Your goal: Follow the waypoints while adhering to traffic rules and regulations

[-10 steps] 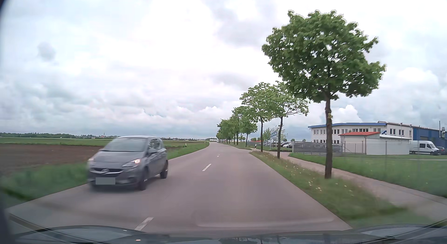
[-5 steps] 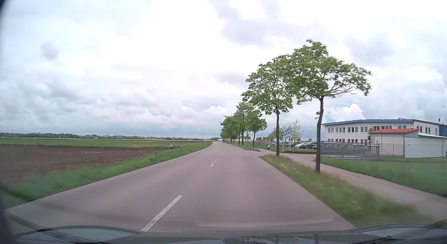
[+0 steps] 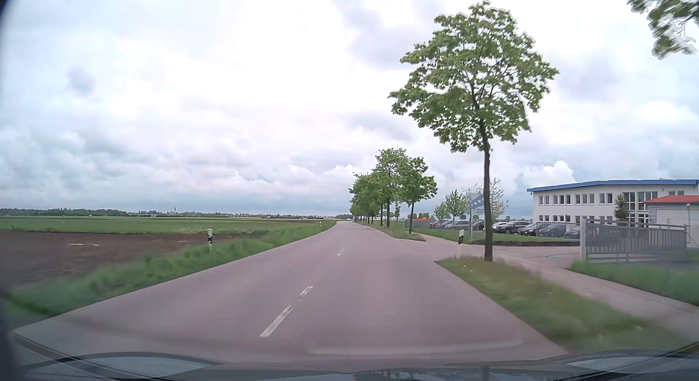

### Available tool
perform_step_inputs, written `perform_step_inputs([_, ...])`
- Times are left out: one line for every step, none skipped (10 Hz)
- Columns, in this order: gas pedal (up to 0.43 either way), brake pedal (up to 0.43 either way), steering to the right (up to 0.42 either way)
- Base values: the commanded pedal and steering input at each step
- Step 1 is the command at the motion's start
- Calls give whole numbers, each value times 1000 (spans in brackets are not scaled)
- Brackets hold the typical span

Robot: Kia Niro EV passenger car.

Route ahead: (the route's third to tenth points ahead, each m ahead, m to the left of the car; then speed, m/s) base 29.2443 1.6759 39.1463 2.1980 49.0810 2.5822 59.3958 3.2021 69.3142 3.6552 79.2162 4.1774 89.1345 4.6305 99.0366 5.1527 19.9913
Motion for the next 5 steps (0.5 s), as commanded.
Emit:
perform_step_inputs([209,12,-4])
perform_step_inputs([209,12,-4])
perform_step_inputs([209,12,-3])
perform_step_inputs([209,12,-3])
perform_step_inputs([209,12,-4])
